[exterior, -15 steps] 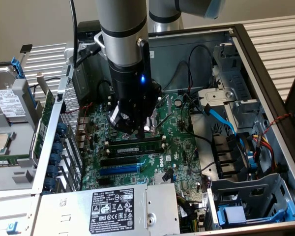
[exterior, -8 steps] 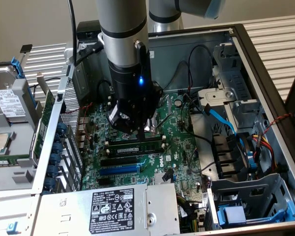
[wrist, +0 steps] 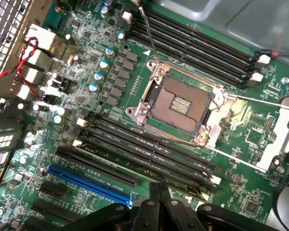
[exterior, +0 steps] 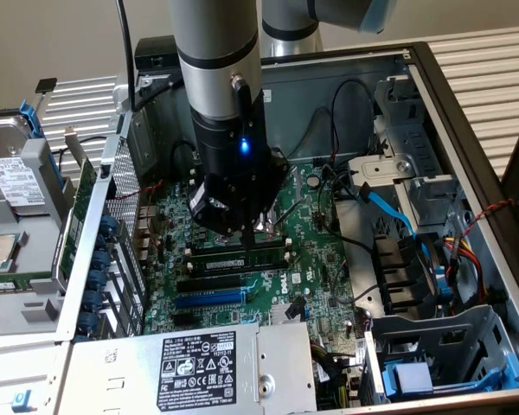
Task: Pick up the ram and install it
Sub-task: 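Press down the ram until it locks into place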
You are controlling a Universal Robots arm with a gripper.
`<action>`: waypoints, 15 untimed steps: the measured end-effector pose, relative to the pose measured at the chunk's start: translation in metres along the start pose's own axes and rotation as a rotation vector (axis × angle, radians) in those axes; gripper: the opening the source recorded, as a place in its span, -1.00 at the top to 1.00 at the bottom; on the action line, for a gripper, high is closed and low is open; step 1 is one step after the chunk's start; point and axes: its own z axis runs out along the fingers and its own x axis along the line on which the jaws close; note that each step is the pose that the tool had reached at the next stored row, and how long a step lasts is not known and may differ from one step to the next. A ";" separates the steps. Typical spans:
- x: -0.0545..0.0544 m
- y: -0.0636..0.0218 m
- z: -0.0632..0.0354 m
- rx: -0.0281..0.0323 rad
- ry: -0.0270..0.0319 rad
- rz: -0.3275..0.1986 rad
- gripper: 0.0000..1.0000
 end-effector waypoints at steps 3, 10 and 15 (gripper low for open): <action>0.000 0.0000 0.0001 0.0016 0.0007 0.036 0.79; 0.000 0.0000 0.0001 0.0020 0.0108 0.106 0.79; 0.000 0.0000 0.0001 0.0022 0.0181 0.156 0.79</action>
